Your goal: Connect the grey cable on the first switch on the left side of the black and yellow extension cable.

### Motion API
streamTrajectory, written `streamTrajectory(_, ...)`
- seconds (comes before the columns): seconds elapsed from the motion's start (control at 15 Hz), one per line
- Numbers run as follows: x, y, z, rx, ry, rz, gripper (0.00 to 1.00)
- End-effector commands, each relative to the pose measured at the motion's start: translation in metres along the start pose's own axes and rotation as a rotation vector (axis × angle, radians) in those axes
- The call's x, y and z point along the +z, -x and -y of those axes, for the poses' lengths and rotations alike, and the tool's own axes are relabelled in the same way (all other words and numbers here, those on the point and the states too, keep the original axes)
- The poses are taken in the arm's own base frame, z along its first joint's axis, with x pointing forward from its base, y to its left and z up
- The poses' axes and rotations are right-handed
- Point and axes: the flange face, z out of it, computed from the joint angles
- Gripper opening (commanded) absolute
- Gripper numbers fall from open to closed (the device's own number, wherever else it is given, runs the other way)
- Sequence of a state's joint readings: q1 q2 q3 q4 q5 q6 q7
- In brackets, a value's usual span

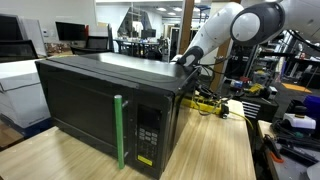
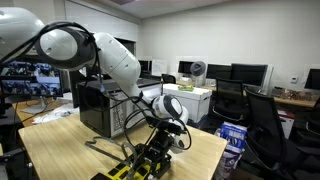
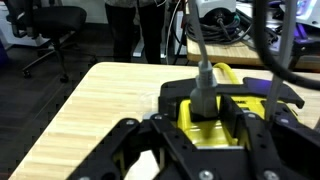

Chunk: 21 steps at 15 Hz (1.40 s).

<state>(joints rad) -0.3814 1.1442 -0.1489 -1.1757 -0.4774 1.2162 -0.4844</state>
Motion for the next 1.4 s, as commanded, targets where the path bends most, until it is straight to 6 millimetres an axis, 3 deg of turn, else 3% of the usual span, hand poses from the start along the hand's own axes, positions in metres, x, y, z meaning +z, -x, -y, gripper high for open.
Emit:
streamTrajectory(0.0, -0.003, -0.003, 0.001, 0.028, 0.031, -0.090, 0.86)
streamTrajectory(0.13, -0.007, 0.003, -0.001, 0.026, 0.033, -0.118, 0.98)
streamTrajectory(0.47, -0.032, 0.036, 0.004, 0.001, 0.038, -0.219, 1.00)
streamTrajectory(0.87, -0.074, 0.115, 0.011, 0.010, 0.064, -0.493, 1.00)
streamTrajectory(1.13, -0.074, 0.165, 0.015, 0.048, 0.019, -0.687, 1.00)
streamTrajectory(1.33, -0.070, 0.196, 0.031, 0.089, -0.033, -0.830, 1.00)
